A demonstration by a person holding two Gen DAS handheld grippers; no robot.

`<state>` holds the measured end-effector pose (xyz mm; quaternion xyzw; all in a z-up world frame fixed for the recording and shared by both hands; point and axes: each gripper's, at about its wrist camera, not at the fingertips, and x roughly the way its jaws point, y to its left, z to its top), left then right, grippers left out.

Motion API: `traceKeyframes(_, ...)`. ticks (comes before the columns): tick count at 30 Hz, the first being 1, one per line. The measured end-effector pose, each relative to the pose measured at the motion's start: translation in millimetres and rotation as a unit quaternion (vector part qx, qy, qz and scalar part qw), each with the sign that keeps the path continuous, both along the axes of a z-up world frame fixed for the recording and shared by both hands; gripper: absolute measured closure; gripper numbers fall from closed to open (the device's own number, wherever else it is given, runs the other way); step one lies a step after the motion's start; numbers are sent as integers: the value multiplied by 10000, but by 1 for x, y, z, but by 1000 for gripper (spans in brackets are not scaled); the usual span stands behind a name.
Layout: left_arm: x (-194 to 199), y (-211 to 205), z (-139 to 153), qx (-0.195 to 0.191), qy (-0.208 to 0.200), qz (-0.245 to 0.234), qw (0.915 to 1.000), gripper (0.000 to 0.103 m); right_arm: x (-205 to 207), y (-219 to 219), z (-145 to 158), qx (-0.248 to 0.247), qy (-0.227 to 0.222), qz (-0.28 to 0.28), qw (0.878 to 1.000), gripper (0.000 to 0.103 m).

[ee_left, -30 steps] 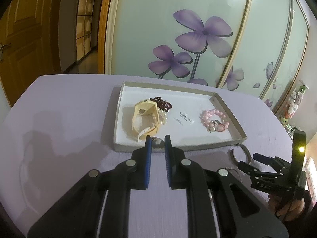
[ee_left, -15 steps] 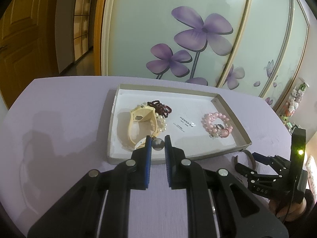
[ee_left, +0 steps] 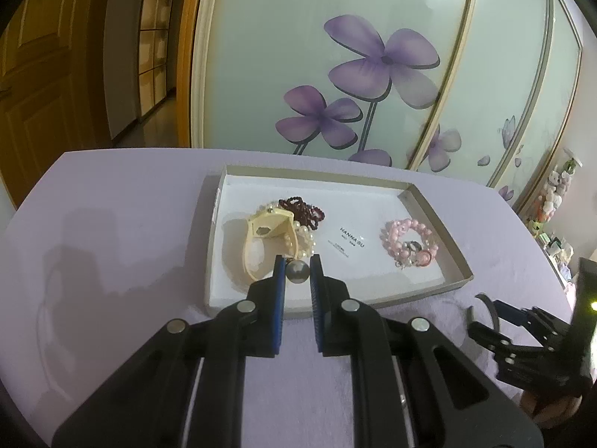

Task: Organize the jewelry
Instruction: 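Carry the earring toward the tray with the left tool while the right tool grasps the dark cuff bangle, then release the earring in the tray with the left tool while the right tool lowers the cuff inside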

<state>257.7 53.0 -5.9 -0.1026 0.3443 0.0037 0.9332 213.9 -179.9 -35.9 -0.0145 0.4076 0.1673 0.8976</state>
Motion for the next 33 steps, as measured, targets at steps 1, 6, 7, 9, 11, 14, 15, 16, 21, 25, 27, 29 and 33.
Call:
traceKeyframes(1,1,0,1,-4,-9,-4,10000,90,-3,0,6,42,-81,38,10000,34)
traceKeyframes(6,12,-3,7,3,-63,-74,10000,90,-8,8,31,202,-425,226,9986,34)
traceKeyframes(7,15,-4,8,-3,-68,-87,9999,90,-7,11,34,219,-467,257,9983,34)
traceKeyframes(9,22,-6,9,-13,-79,-117,9999,90,-4,19,37,256,-526,326,9978,34)
traceKeyframes(11,30,-6,9,-6,-85,-122,9999,90,1,25,38,285,-528,386,9975,34)
traceKeyframes(14,42,-6,10,-21,-101,-148,9998,90,8,33,38,309,-522,466,9971,34)
traceKeyframes(15,48,-5,10,-15,-103,-153,9998,90,11,35,38,319,-521,492,9969,34)
traceKeyframes(16,53,-5,9,-12,-101,-157,9998,90,13,37,38,325,-523,508,9968,34)
traceKeyframes(21,77,-1,4,-63,-65,-159,9998,90,32,48,39,337,-557,594,9961,34)
traceKeyframes(25,91,1,-2,-90,-26,-181,9998,90,41,54,37,361,-588,648,9955,34)
traceKeyframes(27,97,1,-5,-77,4,-208,9998,90,45,55,34,369,-571,652,9956,34)
traceKeyframes(29,100,0,-8,-75,32,-232,9997,90,47,56,31,360,-544,642,9958,34)
traceKeyframes(33,103,1,-15,-93,91,-236,9996,89,51,54,27,352,-500,588,9964,34)
